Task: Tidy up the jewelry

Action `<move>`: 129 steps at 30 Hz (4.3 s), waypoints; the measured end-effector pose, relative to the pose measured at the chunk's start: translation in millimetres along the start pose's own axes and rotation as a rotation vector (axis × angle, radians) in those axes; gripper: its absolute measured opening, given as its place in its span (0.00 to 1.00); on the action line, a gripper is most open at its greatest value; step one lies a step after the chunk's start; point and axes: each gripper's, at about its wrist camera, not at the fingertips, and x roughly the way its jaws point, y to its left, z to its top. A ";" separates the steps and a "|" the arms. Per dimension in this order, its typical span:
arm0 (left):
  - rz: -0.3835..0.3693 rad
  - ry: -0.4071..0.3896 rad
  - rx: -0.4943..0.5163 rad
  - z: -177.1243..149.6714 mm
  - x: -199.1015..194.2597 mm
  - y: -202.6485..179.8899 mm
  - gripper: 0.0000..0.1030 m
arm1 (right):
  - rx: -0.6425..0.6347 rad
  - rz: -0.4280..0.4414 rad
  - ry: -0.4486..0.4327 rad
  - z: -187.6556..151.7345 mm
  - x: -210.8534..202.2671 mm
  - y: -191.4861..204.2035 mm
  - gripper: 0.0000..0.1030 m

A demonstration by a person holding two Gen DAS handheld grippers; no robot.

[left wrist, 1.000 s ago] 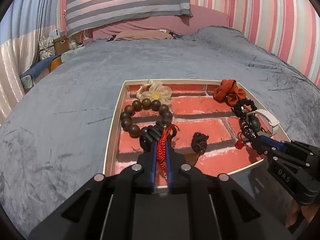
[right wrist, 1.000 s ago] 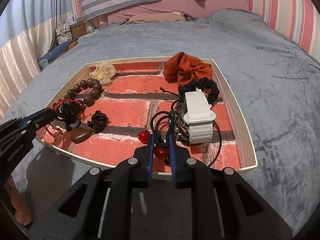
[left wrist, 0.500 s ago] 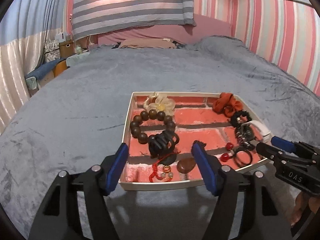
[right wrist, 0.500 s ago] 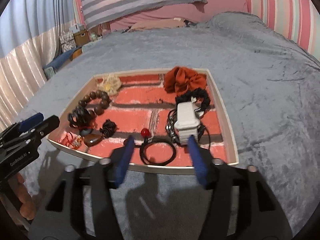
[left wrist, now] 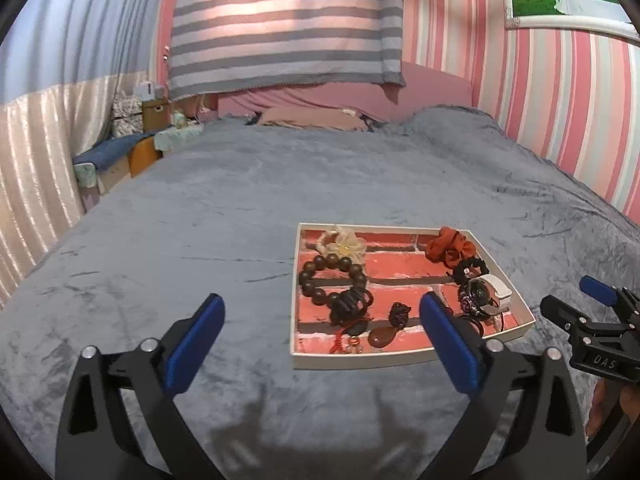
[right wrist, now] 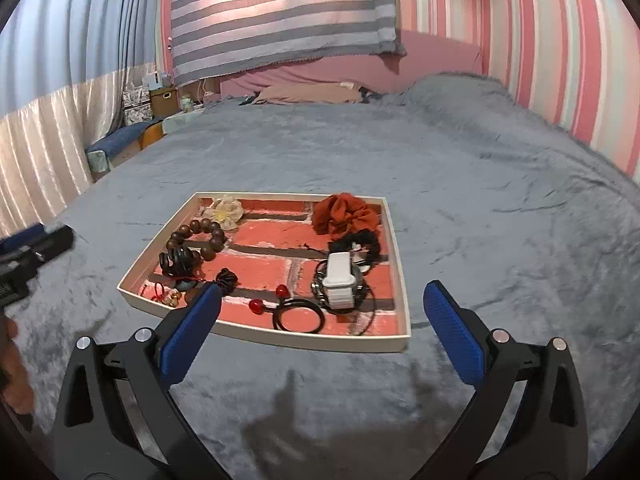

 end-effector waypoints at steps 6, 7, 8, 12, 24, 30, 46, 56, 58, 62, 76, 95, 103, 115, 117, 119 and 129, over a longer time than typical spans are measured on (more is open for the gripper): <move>0.067 -0.028 0.034 -16.7 -38.8 -0.7 0.96 | -0.006 -0.057 -0.031 -15.6 -30.2 2.1 0.96; 0.076 -0.030 0.043 -20.3 -43.7 -2.2 0.96 | -0.008 -0.065 -0.034 -19.4 -35.1 2.7 0.96; 0.088 -0.033 0.056 -25.8 -52.1 -4.6 0.96 | -0.011 -0.074 -0.048 -25.0 -44.6 3.5 0.96; 0.127 -0.060 0.061 -45.1 -79.9 -10.7 0.96 | -0.015 -0.096 -0.099 -41.8 -77.1 7.7 0.96; 0.118 -0.060 -0.005 -105.0 -154.7 -15.6 0.96 | 0.019 -0.111 -0.086 -100.2 -163.6 14.1 0.96; 0.098 -0.081 -0.039 -116.1 -187.2 -14.4 0.96 | 0.038 -0.106 -0.102 -118.3 -195.4 12.9 0.96; 0.129 -0.143 0.014 -117.9 -205.8 -29.8 0.96 | 0.030 -0.115 -0.153 -123.2 -216.0 16.3 0.96; 0.127 -0.154 0.017 -116.6 -206.5 -31.0 0.96 | 0.027 -0.131 -0.173 -123.9 -217.4 16.7 0.96; 0.131 -0.155 0.017 -116.3 -206.1 -31.1 0.96 | 0.028 -0.135 -0.182 -123.9 -218.4 16.1 0.96; 0.124 -0.154 0.013 -116.4 -205.8 -30.6 0.96 | 0.017 -0.146 -0.190 -122.6 -220.3 18.8 0.96; 0.122 -0.167 0.028 -112.9 -207.0 -32.1 0.96 | 0.022 -0.145 -0.188 -121.0 -221.0 19.1 0.96; 0.130 -0.176 0.036 -115.8 -205.5 -33.4 0.96 | 0.021 -0.148 -0.189 -118.4 -219.2 15.4 0.96; 0.135 -0.178 0.041 -115.3 -204.5 -33.7 0.96 | 0.023 -0.140 -0.185 -117.7 -218.5 15.0 0.96; 0.133 -0.181 0.042 -116.1 -202.3 -35.1 0.96 | 0.022 -0.136 -0.182 -116.2 -215.0 15.2 0.96; 0.136 -0.184 0.042 -116.1 -202.1 -34.9 0.96 | 0.020 -0.140 -0.187 -115.6 -214.4 15.2 0.96; 0.137 -0.186 0.043 -115.4 -202.4 -33.5 0.96 | 0.020 -0.137 -0.186 -114.9 -213.0 15.7 0.96; 0.138 -0.193 0.044 -114.9 -202.6 -29.4 0.96 | 0.014 -0.135 -0.195 -114.5 -214.0 18.6 0.96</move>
